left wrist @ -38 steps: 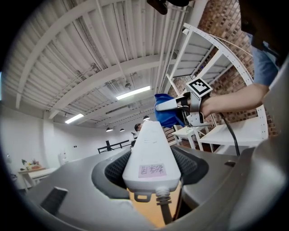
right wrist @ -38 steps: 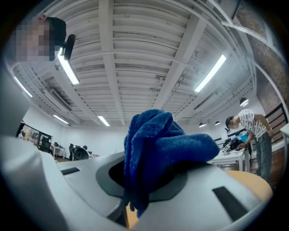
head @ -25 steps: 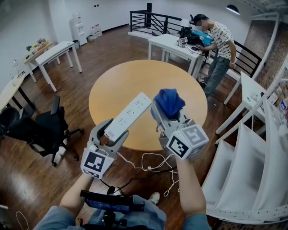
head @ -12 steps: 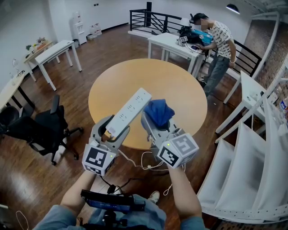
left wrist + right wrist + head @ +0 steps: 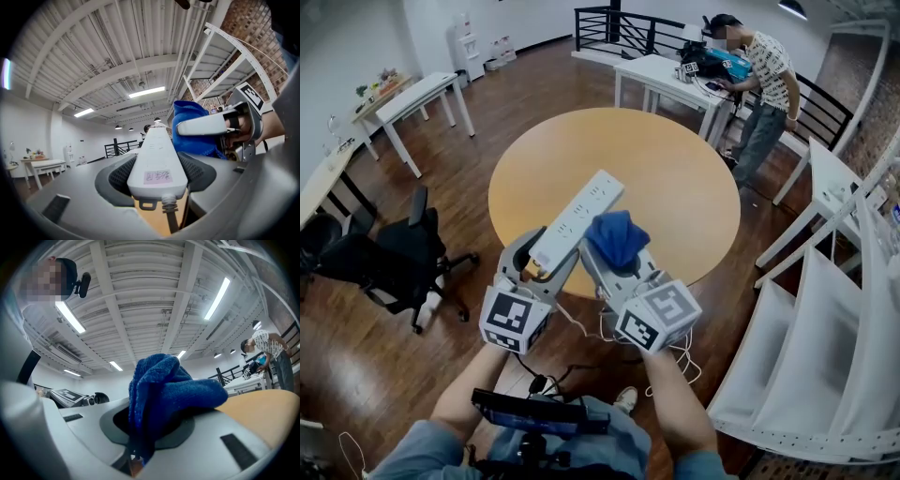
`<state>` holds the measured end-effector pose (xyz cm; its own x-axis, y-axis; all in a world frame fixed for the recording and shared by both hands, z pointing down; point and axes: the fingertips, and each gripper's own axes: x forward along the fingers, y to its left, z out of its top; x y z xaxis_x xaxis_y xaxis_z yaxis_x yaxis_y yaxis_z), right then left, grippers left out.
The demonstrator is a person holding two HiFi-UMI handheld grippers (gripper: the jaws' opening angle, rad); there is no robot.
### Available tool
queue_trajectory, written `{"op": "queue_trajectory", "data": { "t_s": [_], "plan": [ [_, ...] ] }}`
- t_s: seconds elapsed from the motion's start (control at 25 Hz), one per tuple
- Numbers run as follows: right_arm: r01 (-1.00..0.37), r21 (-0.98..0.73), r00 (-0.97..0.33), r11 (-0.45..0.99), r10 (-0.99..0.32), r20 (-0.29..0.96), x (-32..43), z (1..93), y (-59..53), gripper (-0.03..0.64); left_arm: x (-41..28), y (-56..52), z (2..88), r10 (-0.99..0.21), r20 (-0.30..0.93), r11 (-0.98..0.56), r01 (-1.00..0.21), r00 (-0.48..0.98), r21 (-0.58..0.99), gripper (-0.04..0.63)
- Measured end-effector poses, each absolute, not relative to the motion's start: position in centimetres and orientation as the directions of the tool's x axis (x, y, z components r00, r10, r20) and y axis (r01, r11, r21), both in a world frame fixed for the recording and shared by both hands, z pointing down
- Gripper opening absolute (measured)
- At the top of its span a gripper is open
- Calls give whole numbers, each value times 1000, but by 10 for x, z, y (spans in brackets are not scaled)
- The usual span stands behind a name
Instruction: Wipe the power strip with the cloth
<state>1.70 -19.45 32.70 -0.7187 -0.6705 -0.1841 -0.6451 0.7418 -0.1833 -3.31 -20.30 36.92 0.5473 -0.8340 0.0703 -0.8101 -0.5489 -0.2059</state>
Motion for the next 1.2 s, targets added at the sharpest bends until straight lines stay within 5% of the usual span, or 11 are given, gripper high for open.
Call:
{"op": "queue_trajectory", "data": {
  "t_s": [0.56, 1.2],
  "plan": [
    [-691, -269, -654, 671, -739, -162, 44, 357, -209, 64, -40, -227, 442, -829, 152, -558, -811, 538, -176, 284],
    [-741, -380, -579, 554, -814, -57, 73, 415, -215, 64, -58, -262, 605, -776, 428, -534, -844, 463, -55, 284]
  ]
}}
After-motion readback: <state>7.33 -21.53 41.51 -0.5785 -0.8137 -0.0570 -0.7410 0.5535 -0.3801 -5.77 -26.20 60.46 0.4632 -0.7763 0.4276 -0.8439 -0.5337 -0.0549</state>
